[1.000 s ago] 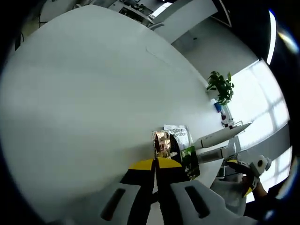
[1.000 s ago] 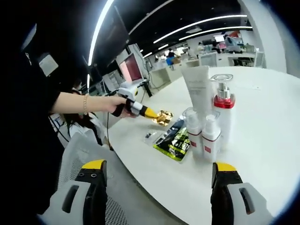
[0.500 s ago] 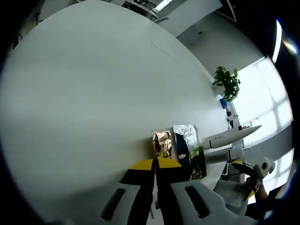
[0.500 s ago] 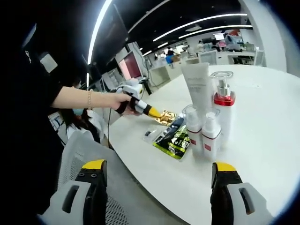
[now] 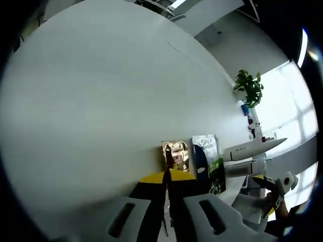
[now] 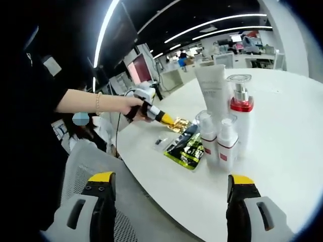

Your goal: Arrange the skincare products in the storage area until every visible bottle or jar stands upright without overlapping.

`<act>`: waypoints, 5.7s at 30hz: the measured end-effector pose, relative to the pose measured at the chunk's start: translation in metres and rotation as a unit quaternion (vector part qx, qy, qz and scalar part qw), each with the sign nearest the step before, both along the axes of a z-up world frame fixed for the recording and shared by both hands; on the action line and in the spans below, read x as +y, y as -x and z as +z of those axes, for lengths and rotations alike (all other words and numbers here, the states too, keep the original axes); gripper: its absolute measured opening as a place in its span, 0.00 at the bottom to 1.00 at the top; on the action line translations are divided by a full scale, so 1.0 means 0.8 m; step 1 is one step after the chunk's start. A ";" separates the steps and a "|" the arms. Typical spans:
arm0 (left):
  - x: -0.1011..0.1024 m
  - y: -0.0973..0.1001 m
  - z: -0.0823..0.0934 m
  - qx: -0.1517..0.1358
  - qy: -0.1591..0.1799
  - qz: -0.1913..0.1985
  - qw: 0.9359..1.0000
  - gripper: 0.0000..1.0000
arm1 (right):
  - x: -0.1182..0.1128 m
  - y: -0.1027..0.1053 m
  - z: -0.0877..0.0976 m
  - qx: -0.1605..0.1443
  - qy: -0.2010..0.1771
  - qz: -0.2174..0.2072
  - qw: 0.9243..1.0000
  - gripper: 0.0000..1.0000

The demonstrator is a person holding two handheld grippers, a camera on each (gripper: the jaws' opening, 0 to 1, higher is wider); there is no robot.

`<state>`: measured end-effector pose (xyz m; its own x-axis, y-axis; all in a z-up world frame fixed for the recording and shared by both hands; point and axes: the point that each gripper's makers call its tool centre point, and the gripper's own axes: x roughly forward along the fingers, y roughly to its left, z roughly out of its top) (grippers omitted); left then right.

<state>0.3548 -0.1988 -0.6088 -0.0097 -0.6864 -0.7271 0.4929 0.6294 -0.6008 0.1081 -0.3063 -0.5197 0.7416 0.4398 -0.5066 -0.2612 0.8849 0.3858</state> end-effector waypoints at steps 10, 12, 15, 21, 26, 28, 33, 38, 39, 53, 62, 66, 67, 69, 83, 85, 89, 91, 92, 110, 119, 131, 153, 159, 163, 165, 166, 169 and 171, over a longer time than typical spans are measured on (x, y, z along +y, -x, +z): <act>0.003 -0.011 -0.007 -0.009 -0.009 -0.010 1.000 0.00 | 0.002 0.000 0.001 0.001 -0.003 -0.001 1.000 0.93; 0.003 -0.008 -0.006 -0.013 -0.013 -0.011 1.000 0.00 | 0.002 0.000 0.001 0.001 -0.004 0.000 1.000 0.94; 0.002 -0.003 -0.005 -0.015 -0.016 -0.013 1.000 0.00 | 0.002 0.001 0.000 0.003 -0.004 0.001 1.000 0.93; -0.002 0.007 0.002 -0.026 -0.019 -0.016 0.999 0.00 | 0.002 0.000 0.000 0.002 -0.006 0.000 1.000 0.93; -0.002 0.007 0.002 -0.029 -0.022 -0.020 0.999 0.00 | 0.003 0.001 0.000 0.003 -0.005 0.001 1.000 0.93; -0.001 0.005 0.001 -0.030 -0.023 -0.020 0.999 0.00 | 0.003 0.001 0.000 0.004 -0.006 0.001 1.000 0.93; 0.002 -0.001 -0.002 -0.031 -0.025 -0.022 0.999 0.00 | 0.004 0.001 -0.001 0.005 -0.006 0.002 1.000 0.93; 0.004 -0.002 0.000 -0.038 -0.024 -0.024 0.999 0.03 | 0.004 0.001 -0.001 0.007 -0.007 0.001 1.000 0.93; 0.004 -0.001 0.001 -0.039 -0.025 -0.025 0.999 0.05 | 0.004 0.001 -0.001 0.007 -0.007 0.001 1.000 0.93; 0.031 0.022 0.009 -0.120 -0.063 -0.100 0.986 0.16 | 0.004 0.000 -0.002 0.003 -0.001 0.005 1.000 0.93; 0.055 0.066 0.011 -0.177 -0.077 -0.173 0.966 0.24 | 0.003 0.000 -0.005 0.002 0.001 0.008 1.000 0.93; 0.052 0.077 0.016 -0.203 -0.053 -0.196 0.958 0.26 | 0.004 0.000 -0.006 0.003 0.001 0.011 1.000 0.93; 0.051 0.082 0.016 -0.210 -0.050 -0.203 0.955 0.26 | 0.004 0.000 -0.006 0.004 0.001 0.011 1.000 0.93; 0.047 0.082 0.017 -0.234 -0.035 -0.234 0.943 0.29 | 0.004 0.001 -0.006 0.005 0.001 0.011 1.000 0.93; 0.045 0.090 -0.008 -0.322 -0.051 -0.280 0.903 0.34 | 0.004 0.001 -0.007 0.008 -0.001 0.009 1.000 0.93; 0.044 0.090 -0.010 -0.328 -0.053 -0.285 0.899 0.33 | 0.004 0.001 -0.007 0.009 0.001 0.011 1.000 0.93; 0.043 0.087 -0.008 -0.341 -0.058 -0.289 0.892 0.34 | 0.004 0.002 -0.007 0.009 0.000 0.010 1.000 0.93; 0.039 0.088 -0.008 -0.342 -0.059 -0.285 0.894 0.34 | 0.004 0.002 -0.008 0.009 0.000 0.010 1.000 0.93; 0.038 0.089 -0.008 -0.344 -0.059 -0.284 0.893 0.34 | 0.004 0.002 -0.008 0.010 0.000 0.010 1.000 0.93; 0.026 0.093 -0.008 -0.345 -0.059 -0.295 0.889 0.34 | 0.005 0.002 -0.007 0.009 -0.002 0.009 1.000 0.93; 0.024 0.095 0.001 -0.334 -0.048 -0.286 0.897 0.39 | 0.004 0.001 -0.007 0.007 0.000 0.009 1.000 0.93; 0.032 0.097 0.030 -0.330 -0.038 -0.228 0.915 0.46 | 0.003 0.000 -0.004 -0.005 0.012 0.010 1.000 0.93; 0.085 0.098 0.080 -0.357 -0.042 -0.095 0.928 0.83 | -0.023 -0.007 0.010 -0.039 0.032 -0.032 0.998 0.96; 0.098 0.092 0.092 -0.360 -0.030 -0.076 0.929 0.90 | -0.032 -0.008 0.017 -0.051 0.026 -0.057 0.997 0.96; 0.105 0.097 0.099 -0.360 -0.027 -0.071 0.930 0.90 | -0.037 -0.009 0.020 -0.056 0.022 -0.070 0.996 0.95; 0.107 0.098 0.103 -0.358 -0.023 -0.067 0.931 0.91 | -0.038 -0.009 0.021 -0.056 0.019 -0.075 0.995 0.95; 0.108 0.098 0.106 -0.358 -0.021 -0.065 0.931 0.92 | -0.038 -0.009 0.021 -0.057 0.019 -0.076 0.995 0.95; 0.110 0.101 0.114 -0.357 -0.015 -0.058 0.932 0.93 | -0.039 -0.008 0.020 -0.056 0.021 -0.078 0.995 0.95; 0.110 0.103 0.119 -0.355 -0.010 -0.053 0.933 0.94 | -0.039 -0.008 0.020 -0.056 0.021 -0.079 0.995 0.95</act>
